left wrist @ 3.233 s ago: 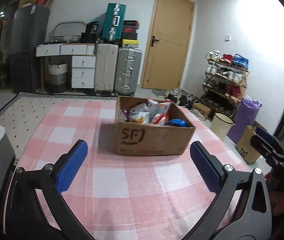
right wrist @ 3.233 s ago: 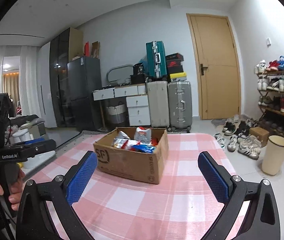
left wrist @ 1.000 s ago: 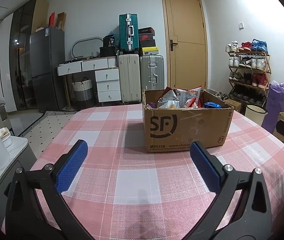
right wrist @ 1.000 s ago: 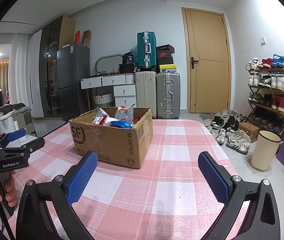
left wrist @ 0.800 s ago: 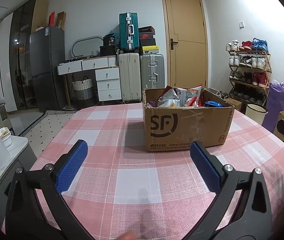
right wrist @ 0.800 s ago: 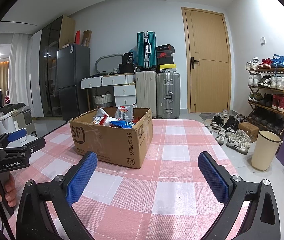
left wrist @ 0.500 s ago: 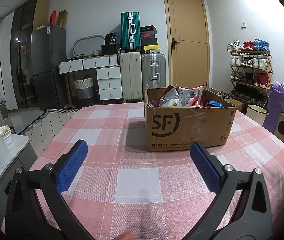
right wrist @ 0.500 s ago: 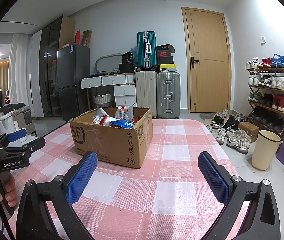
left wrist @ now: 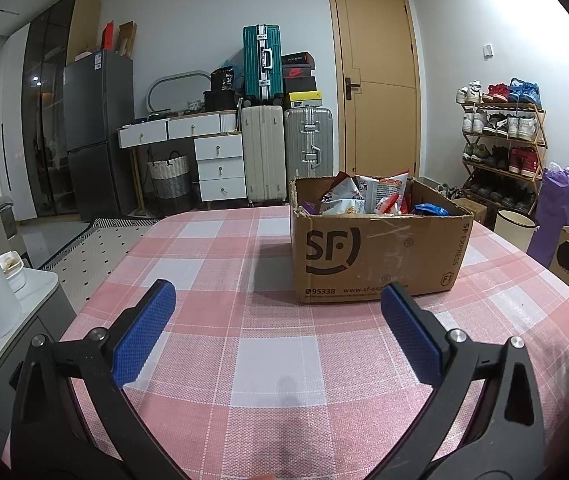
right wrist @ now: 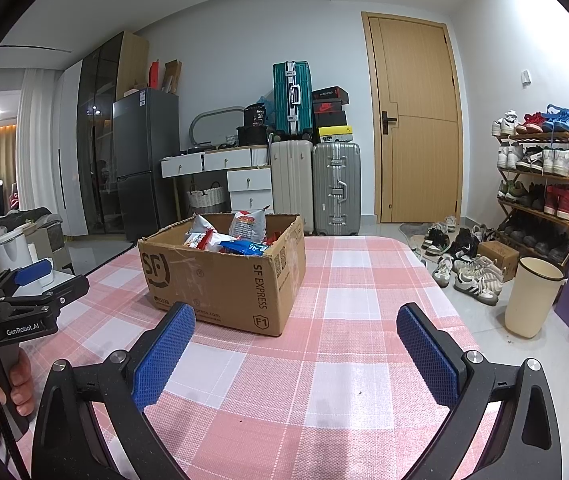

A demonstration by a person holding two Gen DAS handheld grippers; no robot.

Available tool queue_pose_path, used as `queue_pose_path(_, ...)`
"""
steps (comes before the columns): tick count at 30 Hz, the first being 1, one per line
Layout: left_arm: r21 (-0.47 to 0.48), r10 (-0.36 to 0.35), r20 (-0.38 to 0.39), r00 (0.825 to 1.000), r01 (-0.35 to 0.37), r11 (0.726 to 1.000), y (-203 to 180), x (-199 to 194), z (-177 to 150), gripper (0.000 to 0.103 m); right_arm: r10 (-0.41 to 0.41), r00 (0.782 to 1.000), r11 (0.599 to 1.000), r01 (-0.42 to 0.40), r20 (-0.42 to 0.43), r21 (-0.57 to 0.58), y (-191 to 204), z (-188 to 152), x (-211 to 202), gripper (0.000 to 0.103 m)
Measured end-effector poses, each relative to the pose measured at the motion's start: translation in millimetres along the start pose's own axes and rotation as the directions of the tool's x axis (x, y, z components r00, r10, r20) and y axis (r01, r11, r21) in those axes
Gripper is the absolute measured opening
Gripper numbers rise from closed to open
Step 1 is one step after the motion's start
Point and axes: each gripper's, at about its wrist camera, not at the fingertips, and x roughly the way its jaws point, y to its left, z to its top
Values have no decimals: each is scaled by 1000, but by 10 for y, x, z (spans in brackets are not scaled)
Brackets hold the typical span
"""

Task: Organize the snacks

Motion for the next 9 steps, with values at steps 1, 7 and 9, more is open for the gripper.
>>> queue_pose_path(1, 0, 0, 0, 1000, 0, 1000, -3, -1, -1, 102, 0, 1000, 1000, 0, 0, 0, -1, 1, 0, 103)
queue_pose_path(7, 2, -5, 7, 1000, 5, 1000, 1, -31, -1, 102, 0, 1000, 1000, 0, 0, 0, -2, 4, -1, 103)
queue_pose_path(9, 4, -1, 2, 1000, 1, 1000, -1, -29, 4, 102, 0, 1000, 1000, 0, 0, 1, -3, 4, -2, 103)
